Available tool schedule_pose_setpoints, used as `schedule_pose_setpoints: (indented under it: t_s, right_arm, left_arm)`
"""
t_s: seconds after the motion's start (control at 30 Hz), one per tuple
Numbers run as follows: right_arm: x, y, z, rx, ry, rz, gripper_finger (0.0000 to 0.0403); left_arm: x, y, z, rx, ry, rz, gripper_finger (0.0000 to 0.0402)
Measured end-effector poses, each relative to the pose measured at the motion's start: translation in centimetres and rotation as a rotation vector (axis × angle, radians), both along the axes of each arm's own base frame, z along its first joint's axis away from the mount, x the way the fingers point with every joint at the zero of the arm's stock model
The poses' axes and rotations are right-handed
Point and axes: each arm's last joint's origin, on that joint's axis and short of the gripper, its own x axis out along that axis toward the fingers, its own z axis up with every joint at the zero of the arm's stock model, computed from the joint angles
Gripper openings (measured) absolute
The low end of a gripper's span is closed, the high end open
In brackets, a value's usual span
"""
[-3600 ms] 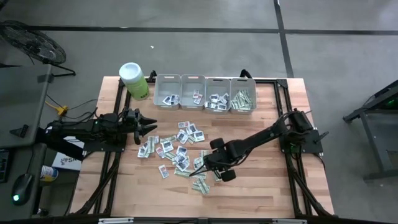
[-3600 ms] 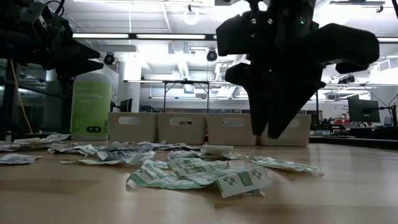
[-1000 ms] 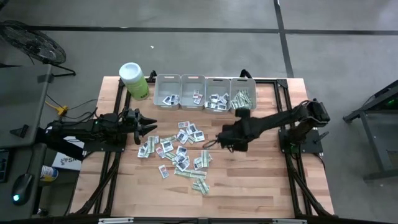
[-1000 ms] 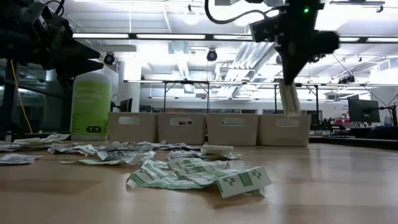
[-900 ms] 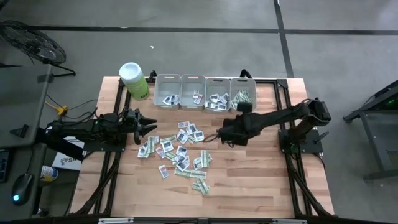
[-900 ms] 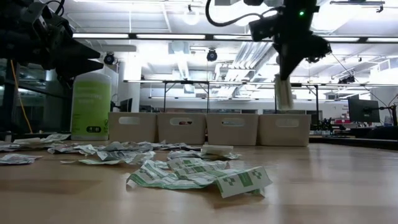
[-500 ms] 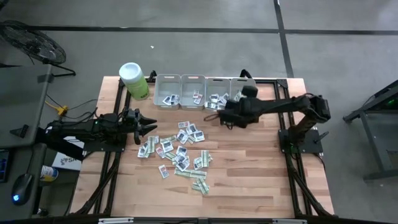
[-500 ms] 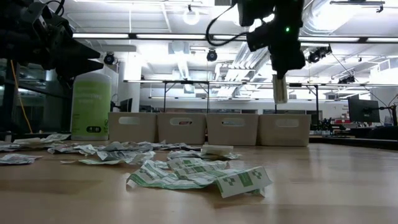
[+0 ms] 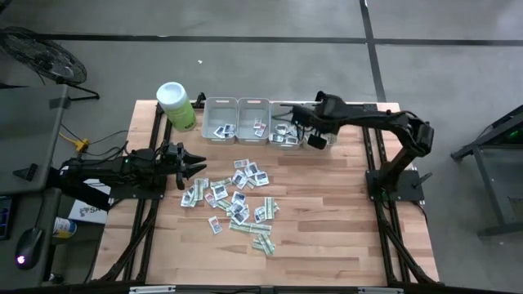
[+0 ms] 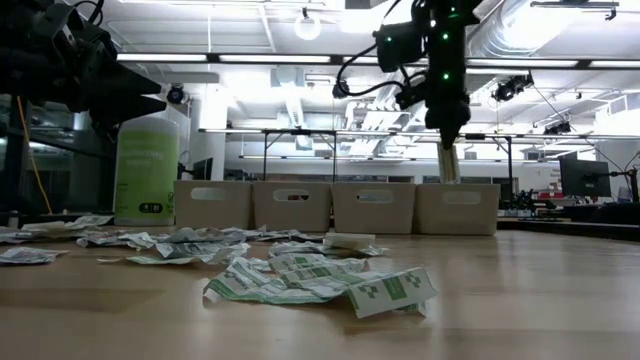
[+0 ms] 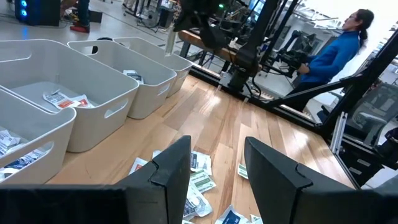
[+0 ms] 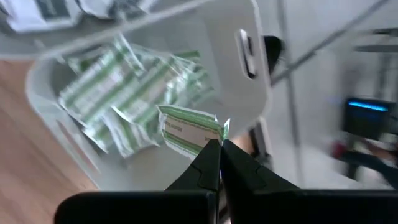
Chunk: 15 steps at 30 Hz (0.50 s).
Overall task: Pick & Place First Aid Supplies
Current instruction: Put the bandage into the right gray bin
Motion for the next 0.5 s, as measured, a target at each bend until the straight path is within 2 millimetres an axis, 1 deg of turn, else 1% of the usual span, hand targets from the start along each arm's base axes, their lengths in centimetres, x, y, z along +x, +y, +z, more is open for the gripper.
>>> schedule_pose_setpoints:
  t_s: [0.2,0.5]
  right_arm:
    - [-0.2,-2.2,-0.2,0.134,-0.126,0.0,0.0003]
    - [-0.8,-3.8,-0.2,0.179,-0.173,-0.025,0.0004]
  left_arm:
    - [0.0,0.0,0.0,0.0,0.0,0.0,0.015]
    - [0.0,0.0,0.0,0.0,0.0,0.0,0.015]
